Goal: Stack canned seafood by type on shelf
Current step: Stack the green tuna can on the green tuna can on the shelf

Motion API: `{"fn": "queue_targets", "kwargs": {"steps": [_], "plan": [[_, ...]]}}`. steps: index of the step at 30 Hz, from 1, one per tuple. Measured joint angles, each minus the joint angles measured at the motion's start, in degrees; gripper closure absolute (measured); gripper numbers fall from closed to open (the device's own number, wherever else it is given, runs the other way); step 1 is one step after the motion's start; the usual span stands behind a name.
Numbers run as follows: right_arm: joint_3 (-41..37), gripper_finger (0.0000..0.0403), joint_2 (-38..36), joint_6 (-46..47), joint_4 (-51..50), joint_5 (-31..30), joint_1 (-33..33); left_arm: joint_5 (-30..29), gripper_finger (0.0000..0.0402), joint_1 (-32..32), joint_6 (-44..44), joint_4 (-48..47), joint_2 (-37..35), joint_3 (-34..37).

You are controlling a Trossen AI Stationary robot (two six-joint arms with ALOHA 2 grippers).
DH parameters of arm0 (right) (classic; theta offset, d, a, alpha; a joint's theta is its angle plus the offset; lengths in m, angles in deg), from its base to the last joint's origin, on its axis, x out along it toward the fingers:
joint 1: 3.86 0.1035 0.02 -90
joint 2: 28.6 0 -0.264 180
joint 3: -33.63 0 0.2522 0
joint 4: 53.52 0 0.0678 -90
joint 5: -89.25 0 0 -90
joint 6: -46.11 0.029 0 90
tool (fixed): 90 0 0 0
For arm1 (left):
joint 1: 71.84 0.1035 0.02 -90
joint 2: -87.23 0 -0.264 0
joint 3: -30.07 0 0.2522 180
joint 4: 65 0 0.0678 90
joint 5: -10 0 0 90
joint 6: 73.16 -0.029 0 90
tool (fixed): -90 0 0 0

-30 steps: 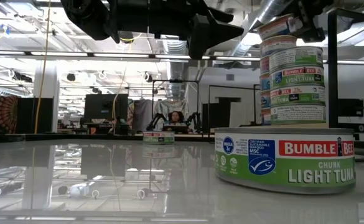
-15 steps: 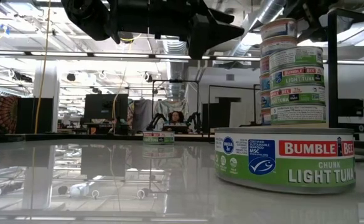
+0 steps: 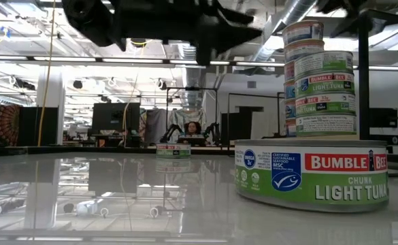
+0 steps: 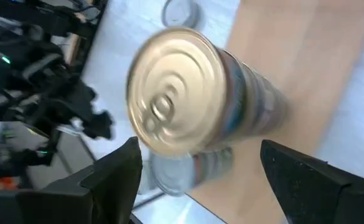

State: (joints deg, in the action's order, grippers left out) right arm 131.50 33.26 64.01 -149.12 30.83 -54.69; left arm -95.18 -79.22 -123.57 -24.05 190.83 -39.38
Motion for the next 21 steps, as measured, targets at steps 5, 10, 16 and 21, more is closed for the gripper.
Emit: {"fn": "queue_targets", "kwargs": {"steps": [5,10,16,21], "plan": [[2.8,0.0058,-3.5,-1.2,-6.3,-5.5,1.5,8.1,0.0141,0.7,2.6,6.0,-4.4,6.0],[0.9,0.0058,-9.3,0.2,-3.8,-6.8,6.3,3.1,0.0141,1.9,3.8,-1.3,-10.0,8.7],[-7.2,0.0058,-16.2,1.5,8.5,-8.8,15.5,4.9,0.0141,1.9,15.9,-28.1,-18.0,8.6],[-15.0,0.0058,-20.3,2.6,18.4,-10.6,24.7,-1.4,0.0141,1.8,22.1,-44.3,-23.8,8.8]]}}
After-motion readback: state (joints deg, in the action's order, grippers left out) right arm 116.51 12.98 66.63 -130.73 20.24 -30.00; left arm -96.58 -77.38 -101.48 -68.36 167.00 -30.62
